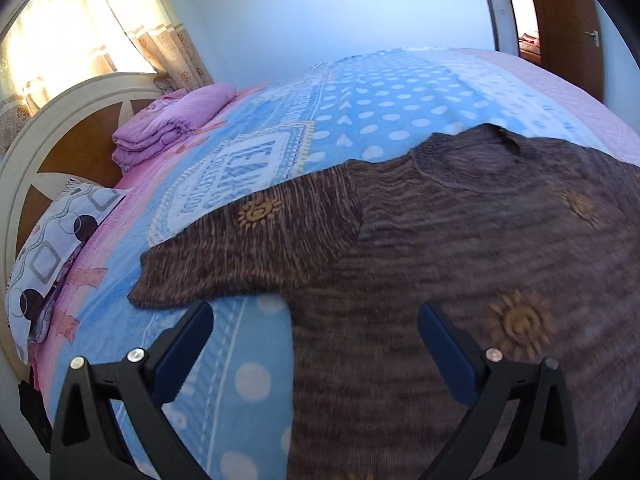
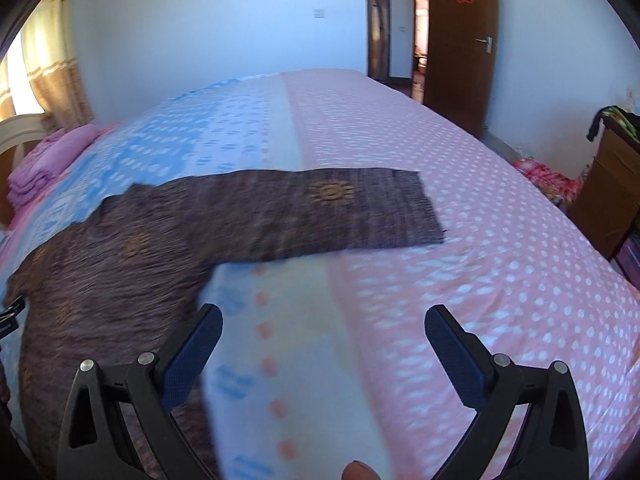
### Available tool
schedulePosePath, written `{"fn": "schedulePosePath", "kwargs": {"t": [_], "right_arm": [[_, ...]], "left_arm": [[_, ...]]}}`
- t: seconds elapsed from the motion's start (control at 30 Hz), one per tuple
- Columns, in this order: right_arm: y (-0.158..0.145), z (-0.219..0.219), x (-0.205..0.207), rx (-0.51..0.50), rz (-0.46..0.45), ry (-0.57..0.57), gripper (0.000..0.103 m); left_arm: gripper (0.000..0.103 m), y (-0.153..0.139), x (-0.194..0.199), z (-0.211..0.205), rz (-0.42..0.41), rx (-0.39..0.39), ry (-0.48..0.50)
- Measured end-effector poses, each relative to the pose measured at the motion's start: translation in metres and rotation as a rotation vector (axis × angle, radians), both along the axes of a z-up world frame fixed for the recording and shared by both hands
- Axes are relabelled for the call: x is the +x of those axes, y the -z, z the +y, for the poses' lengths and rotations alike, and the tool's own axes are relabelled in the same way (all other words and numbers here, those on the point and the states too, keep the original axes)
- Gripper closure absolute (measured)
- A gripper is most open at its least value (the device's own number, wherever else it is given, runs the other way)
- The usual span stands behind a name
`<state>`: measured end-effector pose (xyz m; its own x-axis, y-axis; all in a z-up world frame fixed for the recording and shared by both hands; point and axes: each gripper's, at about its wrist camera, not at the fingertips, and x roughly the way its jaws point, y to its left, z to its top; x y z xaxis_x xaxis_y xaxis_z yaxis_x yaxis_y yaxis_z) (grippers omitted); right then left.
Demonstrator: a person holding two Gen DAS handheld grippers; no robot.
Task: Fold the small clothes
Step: 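Lower the right gripper onto the sweater sleeve cuff and close it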
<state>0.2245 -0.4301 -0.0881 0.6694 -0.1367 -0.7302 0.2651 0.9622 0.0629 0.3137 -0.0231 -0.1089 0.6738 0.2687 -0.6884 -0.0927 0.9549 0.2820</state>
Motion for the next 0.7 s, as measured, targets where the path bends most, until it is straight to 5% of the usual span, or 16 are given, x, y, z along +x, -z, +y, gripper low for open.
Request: {"fn": "schedulePosePath", "kwargs": {"t": [0.37,0.7], "right_arm": [[0.028,-0.101,0.067,0.073,0.088,0.146,0.034],[0.049,-0.146,0.115,0.193,0.095,0.196,0.055]], "left_arm": [[0.000,0.019,0.061,0.000,0.009,0.026,-0.067],[0.000,0.037,0.083,0.006,0.045,0.037,-0.099]]}}
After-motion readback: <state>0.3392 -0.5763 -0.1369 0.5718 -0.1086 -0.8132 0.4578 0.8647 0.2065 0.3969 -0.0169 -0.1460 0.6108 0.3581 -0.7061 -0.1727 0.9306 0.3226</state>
